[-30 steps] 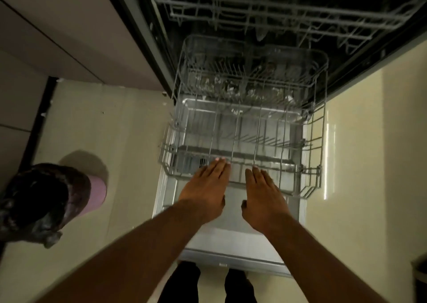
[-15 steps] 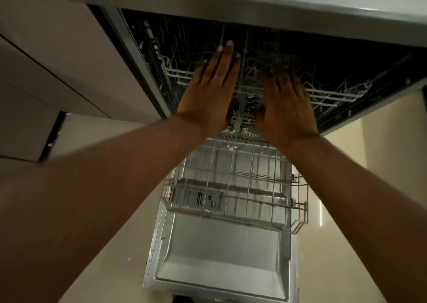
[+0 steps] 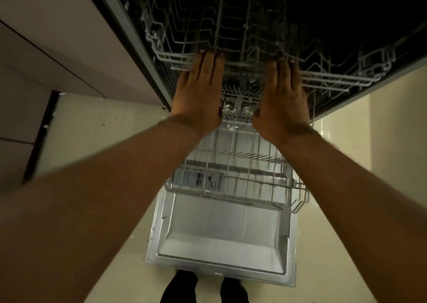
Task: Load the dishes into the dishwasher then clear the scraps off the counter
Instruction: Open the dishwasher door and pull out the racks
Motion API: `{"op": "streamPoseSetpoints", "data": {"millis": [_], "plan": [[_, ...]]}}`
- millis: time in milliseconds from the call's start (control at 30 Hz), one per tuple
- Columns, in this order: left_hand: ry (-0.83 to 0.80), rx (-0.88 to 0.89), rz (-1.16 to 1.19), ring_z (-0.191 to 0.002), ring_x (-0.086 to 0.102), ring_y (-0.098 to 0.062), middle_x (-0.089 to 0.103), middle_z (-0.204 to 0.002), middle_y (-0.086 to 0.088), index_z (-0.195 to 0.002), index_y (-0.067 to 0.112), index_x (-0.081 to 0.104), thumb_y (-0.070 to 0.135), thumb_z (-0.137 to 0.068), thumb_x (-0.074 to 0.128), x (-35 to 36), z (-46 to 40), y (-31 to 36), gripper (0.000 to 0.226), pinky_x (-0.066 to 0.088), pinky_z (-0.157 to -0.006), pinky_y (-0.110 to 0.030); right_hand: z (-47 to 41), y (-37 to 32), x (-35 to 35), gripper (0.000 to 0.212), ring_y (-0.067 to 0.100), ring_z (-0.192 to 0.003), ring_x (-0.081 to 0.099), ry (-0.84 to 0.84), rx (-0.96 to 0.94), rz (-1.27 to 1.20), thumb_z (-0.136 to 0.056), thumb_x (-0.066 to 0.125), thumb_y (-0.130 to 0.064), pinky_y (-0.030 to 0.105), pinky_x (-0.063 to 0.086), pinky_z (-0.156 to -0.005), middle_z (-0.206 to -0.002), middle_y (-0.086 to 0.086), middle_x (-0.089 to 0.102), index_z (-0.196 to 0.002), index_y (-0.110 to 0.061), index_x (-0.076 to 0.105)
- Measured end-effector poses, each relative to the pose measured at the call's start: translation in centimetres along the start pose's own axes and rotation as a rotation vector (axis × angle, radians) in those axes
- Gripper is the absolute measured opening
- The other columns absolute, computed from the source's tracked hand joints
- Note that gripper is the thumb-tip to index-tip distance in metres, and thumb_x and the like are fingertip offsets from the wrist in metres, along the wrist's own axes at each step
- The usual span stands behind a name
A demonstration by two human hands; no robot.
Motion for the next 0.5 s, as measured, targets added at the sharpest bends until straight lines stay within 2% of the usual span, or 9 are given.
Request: {"op": "streamPoseSetpoints", "data": {"millis": [200,300,400,500], "plan": [[-0.061,-0.023,0.022,-0.161,-0.01,-0.029,-0.013,-0.173,-0.007,-0.164,0.014,-0.015,0.024,-0.089,0.068,1.2,6.4,1.0,0.112,0.012,-0.129,-0.05,5.5,0.0,1.7,0.109,0.032,-0.159,-0.018,-0.115,0.046,-0.002,-0.092,0.068,-0.019,0.047,0.009,-0.131,-0.173,0.012,-0.013,-0.164,-0.011,-0.013],[-0.108,-0.054,0.048,-0.16,-0.016,-0.029,-0.017,-0.172,-0.006,-0.163,0.014,-0.017,0.021,-0.088,0.068,1.8,10.0,1.3,0.114,0.007,-0.129,-0.051,9.3,-0.4,2.3,0.109,0.033,-0.159,-0.02,-0.142,0.008,-0.018,-0.091,0.066,-0.018,0.048,0.005,-0.131,-0.173,0.014,-0.015,-0.164,-0.01,-0.015],[-0.159,-0.053,0.044,-0.16,-0.016,-0.03,-0.016,-0.172,-0.007,-0.163,0.013,-0.016,0.024,-0.087,0.069,2.2,13.7,1.6,0.115,0.01,-0.129,-0.054,13.1,-1.0,2.9,0.107,0.033,-0.158,-0.021,-0.192,-0.017,-0.032,-0.093,0.064,-0.019,0.045,-0.003,-0.127,-0.173,0.014,-0.016,-0.164,-0.01,-0.016],[-0.217,-0.05,0.042,-0.16,-0.014,-0.028,-0.014,-0.173,-0.006,-0.164,0.013,-0.015,0.029,-0.091,0.065,2.2,17.0,1.8,0.109,0.011,-0.128,-0.053,16.4,-1.2,2.8,0.102,0.032,-0.16,-0.018,-0.235,-0.003,-0.082,-0.093,0.061,-0.017,0.047,0.003,-0.13,-0.174,0.013,-0.012,-0.165,-0.011,-0.012]]}}
Point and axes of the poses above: each hand's wrist, its own z-axis away from the middle knuckle, its own x-axis out of the palm, y = z × x, the point moved 10 cm from there along -z, towards the middle knuckle
